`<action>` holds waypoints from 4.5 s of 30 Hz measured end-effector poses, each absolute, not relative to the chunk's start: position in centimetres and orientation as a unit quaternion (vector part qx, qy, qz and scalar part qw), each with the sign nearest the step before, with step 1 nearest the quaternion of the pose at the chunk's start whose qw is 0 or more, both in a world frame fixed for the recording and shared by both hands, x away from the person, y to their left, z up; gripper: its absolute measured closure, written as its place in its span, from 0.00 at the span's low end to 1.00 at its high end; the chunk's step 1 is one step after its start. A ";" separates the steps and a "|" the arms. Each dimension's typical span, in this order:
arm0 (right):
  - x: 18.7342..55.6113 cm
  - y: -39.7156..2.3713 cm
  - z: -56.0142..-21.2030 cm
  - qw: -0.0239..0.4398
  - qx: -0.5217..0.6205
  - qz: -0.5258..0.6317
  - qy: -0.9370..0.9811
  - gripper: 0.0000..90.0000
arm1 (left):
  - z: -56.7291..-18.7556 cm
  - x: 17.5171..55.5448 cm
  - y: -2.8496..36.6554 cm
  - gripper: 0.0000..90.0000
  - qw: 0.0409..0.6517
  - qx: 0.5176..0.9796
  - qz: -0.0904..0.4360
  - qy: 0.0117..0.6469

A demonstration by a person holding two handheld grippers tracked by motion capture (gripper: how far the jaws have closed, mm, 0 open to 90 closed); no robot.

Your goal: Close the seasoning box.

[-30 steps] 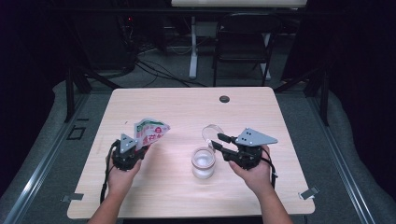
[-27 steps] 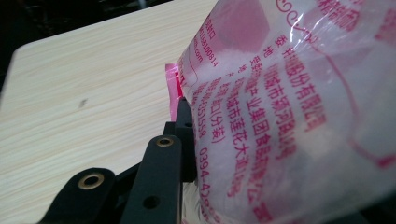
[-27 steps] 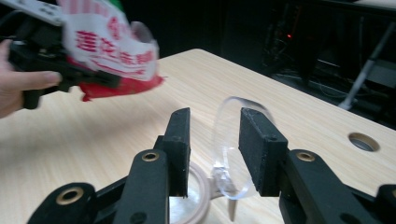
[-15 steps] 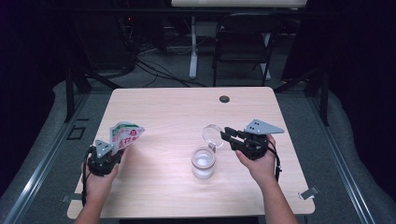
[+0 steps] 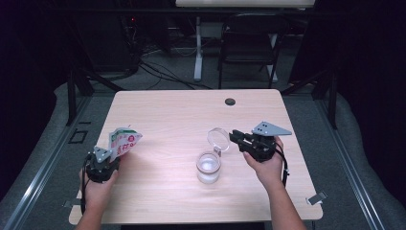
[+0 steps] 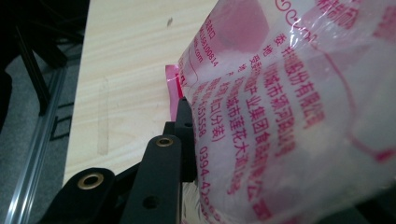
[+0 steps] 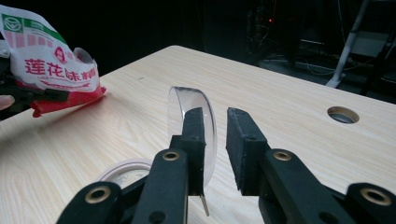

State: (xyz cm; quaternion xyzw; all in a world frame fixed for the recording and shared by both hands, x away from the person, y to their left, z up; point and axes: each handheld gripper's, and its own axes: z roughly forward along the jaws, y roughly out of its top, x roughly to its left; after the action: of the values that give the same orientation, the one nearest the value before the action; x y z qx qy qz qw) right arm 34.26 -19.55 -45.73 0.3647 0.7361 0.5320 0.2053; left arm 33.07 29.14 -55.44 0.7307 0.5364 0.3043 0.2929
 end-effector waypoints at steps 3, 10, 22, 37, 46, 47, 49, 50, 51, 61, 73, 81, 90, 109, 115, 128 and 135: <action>34.2 -19.5 -45.7 0.212 0.364 0.533 0.734 0.88 | -55.8 33.2 29.0 0.83 0.284 0.738 0.298 0.535; 34.2 -19.6 -45.9 0.214 0.369 0.528 0.735 0.91 | -55.9 33.2 28.9 0.82 0.277 0.739 0.297 0.538; 34.3 -19.5 -45.9 0.219 0.368 0.524 0.736 0.91 | -55.5 32.6 28.9 0.66 0.302 0.725 0.299 0.543; 34.6 -19.2 -45.9 0.218 0.364 0.530 0.734 0.80 | -54.1 31.4 28.5 0.37 0.371 0.733 0.290 0.491; 34.8 -19.2 -45.9 0.217 0.367 0.531 0.732 0.79 | -53.3 30.6 26.5 0.37 0.378 0.753 0.297 0.449; 34.8 -19.2 -46.0 0.219 0.369 0.532 0.730 0.79 | -53.3 30.6 26.3 0.37 0.378 0.755 0.299 0.445; 34.8 -19.2 -46.0 0.219 0.370 0.532 0.730 0.80 | -53.2 30.5 25.8 0.37 0.377 0.760 0.297 0.439; 34.9 -19.2 -46.0 0.219 0.370 0.531 0.731 0.80 | -53.2 30.5 25.5 0.37 0.378 0.762 0.297 0.435; 34.9 -19.2 -46.0 0.220 0.370 0.530 0.730 0.80 | -53.2 30.4 25.2 0.37 0.378 0.764 0.296 0.430; 35.1 -19.3 -46.2 0.224 0.375 0.524 0.732 0.84 | -54.0 30.3 22.1 0.37 0.375 0.796 0.269 0.392; 35.5 -19.6 -47.2 0.226 0.391 0.506 0.735 1.00 | -54.7 29.9 19.7 0.38 0.369 0.820 0.252 0.358; 35.6 -19.4 -47.4 0.228 0.391 0.495 0.742 1.00 | -54.5 29.6 19.1 0.38 0.372 0.821 0.254 0.350; 35.7 -19.3 -47.8 0.223 0.393 0.491 0.745 1.00 | -54.3 29.4 18.8 0.38 0.378 0.821 0.252 0.346; 35.7 -18.9 -47.9 0.220 0.386 0.493 0.748 1.00 | -52.1 28.4 19.2 0.38 0.421 0.794 0.276 0.342; 35.7 -18.7 -48.0 0.218 0.384 0.492 0.750 1.00 | -52.2 28.4 19.1 0.39 0.422 0.795 0.271 0.341; 35.7 -18.7 -47.9 0.217 0.384 0.492 0.750 1.00 | -52.1 28.3 18.7 0.44 0.425 0.797 0.266 0.337; 35.7 -18.7 -47.9 0.217 0.384 0.493 0.750 1.00 | -52.0 28.3 18.9 0.44 0.426 0.795 0.266 0.340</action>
State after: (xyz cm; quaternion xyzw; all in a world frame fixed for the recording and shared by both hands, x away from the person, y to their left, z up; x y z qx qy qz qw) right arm 35.65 -18.69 -47.92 0.3836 0.7502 0.4930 0.2169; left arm 28.28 18.89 -52.03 0.7950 0.3400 0.2658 0.4264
